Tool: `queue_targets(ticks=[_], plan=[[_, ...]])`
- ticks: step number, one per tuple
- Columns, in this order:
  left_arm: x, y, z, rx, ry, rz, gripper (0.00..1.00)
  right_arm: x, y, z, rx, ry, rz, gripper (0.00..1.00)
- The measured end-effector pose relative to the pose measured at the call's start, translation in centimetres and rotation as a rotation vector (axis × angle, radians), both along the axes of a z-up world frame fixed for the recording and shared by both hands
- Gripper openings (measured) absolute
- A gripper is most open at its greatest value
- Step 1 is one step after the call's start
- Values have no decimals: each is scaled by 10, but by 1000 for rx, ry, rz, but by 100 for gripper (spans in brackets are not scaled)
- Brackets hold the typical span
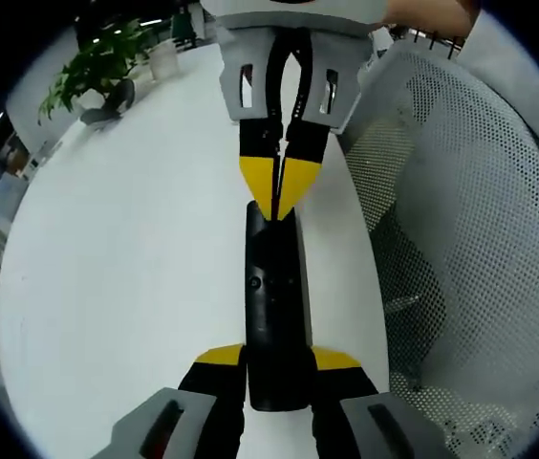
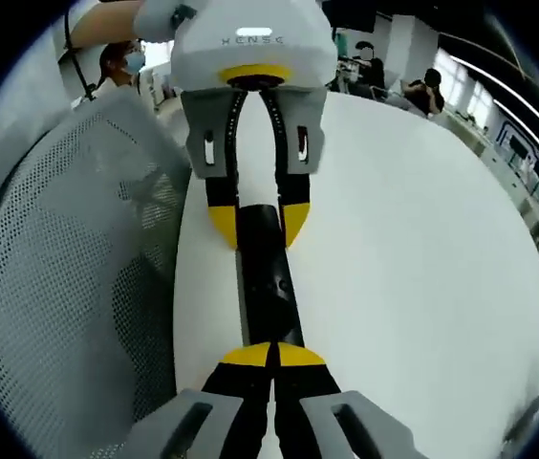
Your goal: Press the specified remote control buttons in sequence, fully releasing each button before pressing the next.
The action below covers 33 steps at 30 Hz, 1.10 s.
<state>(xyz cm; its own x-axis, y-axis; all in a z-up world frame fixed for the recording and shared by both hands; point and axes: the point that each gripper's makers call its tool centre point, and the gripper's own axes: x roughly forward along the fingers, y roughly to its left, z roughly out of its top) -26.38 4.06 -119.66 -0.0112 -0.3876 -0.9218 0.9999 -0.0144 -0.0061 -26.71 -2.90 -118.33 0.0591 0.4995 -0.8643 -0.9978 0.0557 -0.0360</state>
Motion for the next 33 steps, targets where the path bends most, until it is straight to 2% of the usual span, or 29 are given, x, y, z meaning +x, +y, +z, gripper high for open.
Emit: queue_targets(ticks=[10, 13, 15, 18, 22, 24, 26, 29, 33], plan=[[0, 0, 0, -3, -3, 3, 23, 0, 1, -2, -68, -29, 44, 0], [0, 1, 0, -5, -2, 4, 23, 2, 1, -2, -83, -31, 12, 0], [0, 1, 0, -11, 0, 7, 23, 3, 0, -2, -57, -15, -37, 0], [0, 0, 1, -16, -1, 8, 23, 5, 0, 0, 5, 45, -157, 0], [0, 0, 1, -17, -1, 10, 23, 5, 0, 1, 87, 83, -215, 0], [1, 0, 1, -20, -2, 12, 23, 5, -2, 3, 99, 98, -205, 0], [1, 1, 1, -23, -3, 14, 23, 10, 3, 8, 125, 61, -192, 0], [1, 1, 1, -31, -2, 20, 23, 9, 10, 10, 120, 60, -164, 0], [1, 1, 1, -47, -1, 30, 23, 4, 11, 0, 42, 37, -65, 0]])
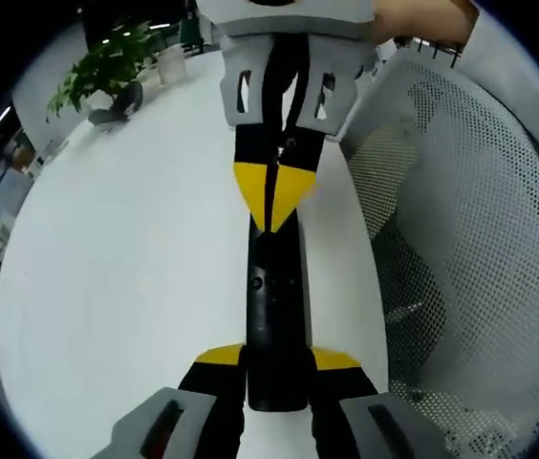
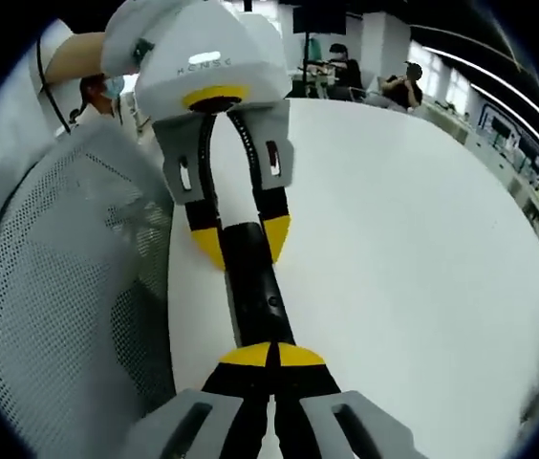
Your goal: Press the specified remote control buttons in sequence, fully releasing each button before pressing the next.
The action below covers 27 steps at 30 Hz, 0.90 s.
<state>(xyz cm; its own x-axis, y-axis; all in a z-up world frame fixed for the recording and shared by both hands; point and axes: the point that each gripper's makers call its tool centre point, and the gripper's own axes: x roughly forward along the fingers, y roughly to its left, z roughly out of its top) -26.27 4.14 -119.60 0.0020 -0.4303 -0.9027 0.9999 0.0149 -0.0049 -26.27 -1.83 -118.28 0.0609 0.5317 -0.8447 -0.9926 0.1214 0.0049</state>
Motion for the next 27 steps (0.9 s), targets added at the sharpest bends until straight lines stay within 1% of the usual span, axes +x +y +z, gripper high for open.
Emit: queue_targets(ticks=[1, 2, 3, 4, 6, 8, 10, 11, 12, 16, 18, 19, 21, 22, 24, 26, 27], plan=[[0, 0, 0, -2, -1, 0, 23, -2, 0, -2, -13, 1, 19, 0], [0, 0, 0, -2, -5, -3, 23, 0, 1, 1, -9, -35, 67, 0], [0, 0, 0, -2, -5, -4, 23, -1, -1, 0, -14, -17, 42, 0], [0, 0, 0, -2, -3, -2, 23, -1, -1, 1, -11, -12, 40, 0], [0, 0, 0, -4, 0, -2, 23, 0, -1, 0, -20, -22, 67, 0], [0, 0, 0, -8, 0, -2, 23, -1, 0, -1, -46, -46, 106, 0], [0, 0, 0, -15, 1, 1, 23, 0, 0, -2, -79, -88, 149, 0], [0, 0, 0, -20, 3, 4, 23, 0, 1, -3, -92, -112, 165, 0], [0, 0, 0, -23, 3, 5, 23, 0, 1, -3, -98, -119, 169, 0], [0, -1, 0, -34, 2, 9, 23, 0, 0, -3, -80, -126, 136, 0], [0, -1, 0, -38, 2, 10, 23, 1, 0, -2, -44, -110, 95, 0], [0, -1, 0, -42, 1, 11, 23, 1, 0, -1, -26, -98, 79, 0], [0, -1, 1, -51, 2, 14, 23, 2, 0, 0, 16, -52, 13, 0], [0, -1, 1, -59, 3, 21, 23, 0, -1, 0, 35, -18, -10, 0], [-1, -1, 1, -58, -4, 22, 23, -1, 0, 1, 59, 10, -26, 0], [0, -1, 1, -64, -3, 30, 23, -2, -1, 1, 51, -3, -1, 3], [0, -1, 1, -73, -2, 33, 23, -1, -1, 1, 43, -24, 10, 5]])
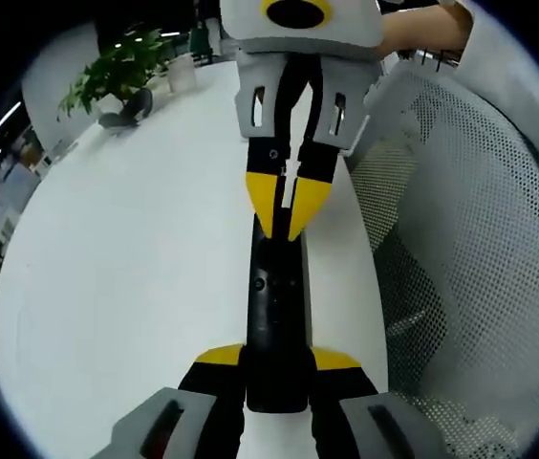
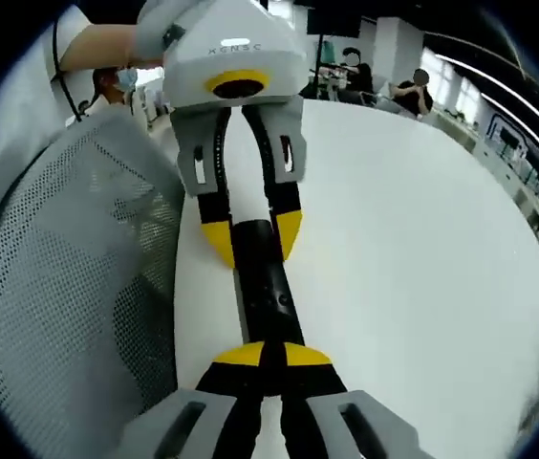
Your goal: Press the specified remote control buttons in sequence, fully releasing each button before pressing the next.
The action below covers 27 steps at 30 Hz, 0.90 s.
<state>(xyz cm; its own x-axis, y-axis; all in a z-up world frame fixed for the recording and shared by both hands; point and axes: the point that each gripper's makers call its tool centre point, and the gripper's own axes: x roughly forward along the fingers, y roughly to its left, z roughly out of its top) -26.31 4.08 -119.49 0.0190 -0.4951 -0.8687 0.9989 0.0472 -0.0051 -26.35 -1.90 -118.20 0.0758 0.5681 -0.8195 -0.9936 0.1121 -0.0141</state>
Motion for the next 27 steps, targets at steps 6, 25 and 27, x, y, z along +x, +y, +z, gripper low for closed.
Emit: queue_targets(ticks=[6, 25, 27], plan=[[0, 0, 0, -29, -3, -1, 23, 2, 3, -1, -21, -8, 30, 8], [0, -2, 1, -124, -2, 43, 23, 1, 7, -4, -151, 9, 88, 7], [0, -2, 1, -128, -2, 46, 23, 2, 6, -3, -92, 17, 21, 7]])
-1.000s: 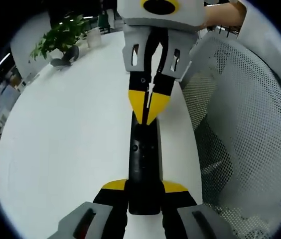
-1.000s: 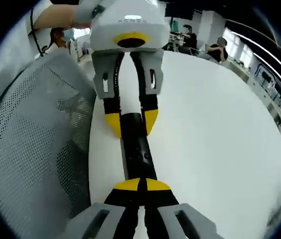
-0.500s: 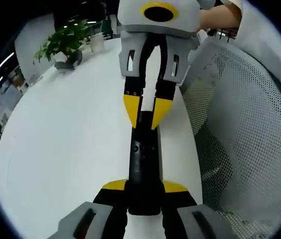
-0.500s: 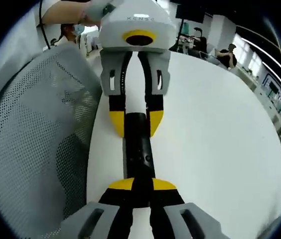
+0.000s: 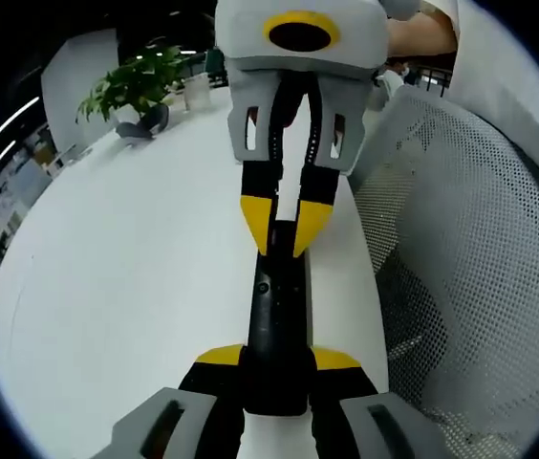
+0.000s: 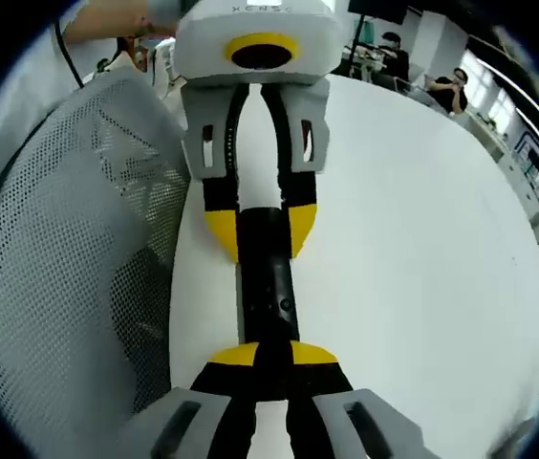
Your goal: Press the specified remote control buttons in sequence, fully releasing each button before pressing the next.
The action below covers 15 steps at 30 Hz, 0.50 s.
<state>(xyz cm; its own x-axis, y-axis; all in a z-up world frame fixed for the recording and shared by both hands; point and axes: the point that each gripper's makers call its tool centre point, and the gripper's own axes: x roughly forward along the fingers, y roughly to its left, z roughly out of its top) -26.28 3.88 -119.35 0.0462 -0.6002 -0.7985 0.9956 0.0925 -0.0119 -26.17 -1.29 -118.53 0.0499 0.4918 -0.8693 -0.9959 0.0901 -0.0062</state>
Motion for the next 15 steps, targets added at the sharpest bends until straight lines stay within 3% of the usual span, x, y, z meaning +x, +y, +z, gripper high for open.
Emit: queue_targets(ticks=[2, 4, 5, 8, 10, 15], plan=[[0, 0, 0, -2, -1, 2, 23, 1, 0, 1, 50, -5, -41, 7], [0, 0, 0, -6, -1, 3, 23, 0, 0, 2, 105, -64, 7, 7], [0, 0, 0, -7, 0, 4, 23, -2, -1, 2, 114, -65, -6, 7], [0, 0, 0, -9, -1, 3, 23, -3, 0, 3, 135, -111, 66, 7], [0, 0, 0, -8, -1, 3, 23, -3, 1, 2, 126, -112, 107, 6], [0, 0, 0, -11, -1, 1, 23, -8, 5, 2, 46, -134, 319, 4]])
